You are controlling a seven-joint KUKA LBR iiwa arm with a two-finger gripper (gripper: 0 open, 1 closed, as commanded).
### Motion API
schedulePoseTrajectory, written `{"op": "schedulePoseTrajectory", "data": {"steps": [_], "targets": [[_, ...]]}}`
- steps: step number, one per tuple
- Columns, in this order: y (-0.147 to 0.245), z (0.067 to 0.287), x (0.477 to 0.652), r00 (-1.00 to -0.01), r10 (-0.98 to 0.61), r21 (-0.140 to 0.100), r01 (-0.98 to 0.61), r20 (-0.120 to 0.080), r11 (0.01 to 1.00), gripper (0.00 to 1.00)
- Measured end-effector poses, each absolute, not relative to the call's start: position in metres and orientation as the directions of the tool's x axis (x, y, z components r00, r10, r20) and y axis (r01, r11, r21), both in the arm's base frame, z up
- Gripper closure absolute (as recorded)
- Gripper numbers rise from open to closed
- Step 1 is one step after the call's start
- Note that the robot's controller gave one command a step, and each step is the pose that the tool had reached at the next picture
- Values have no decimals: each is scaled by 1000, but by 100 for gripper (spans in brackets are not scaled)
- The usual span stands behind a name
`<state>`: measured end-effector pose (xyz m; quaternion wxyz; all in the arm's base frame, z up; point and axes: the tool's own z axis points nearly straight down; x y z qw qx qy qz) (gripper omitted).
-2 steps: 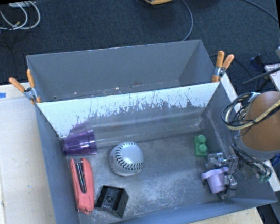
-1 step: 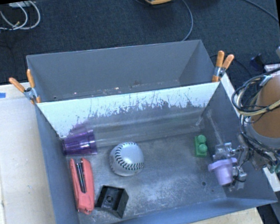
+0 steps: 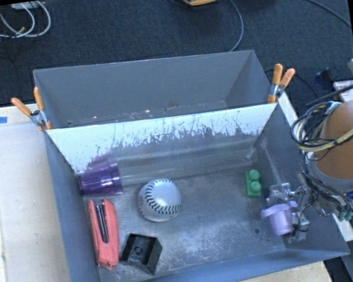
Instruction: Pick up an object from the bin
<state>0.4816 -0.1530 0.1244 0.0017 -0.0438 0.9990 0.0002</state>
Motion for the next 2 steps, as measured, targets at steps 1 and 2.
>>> {"op": "schedulePoseTrajectory", "data": {"steps": [1, 2], "targets": [[-150, 155, 475, -997, -71, 8, -71, 15, 997, 100], [-153, 124, 493, -996, -92, -1, -92, -7, 996, 100]]}}
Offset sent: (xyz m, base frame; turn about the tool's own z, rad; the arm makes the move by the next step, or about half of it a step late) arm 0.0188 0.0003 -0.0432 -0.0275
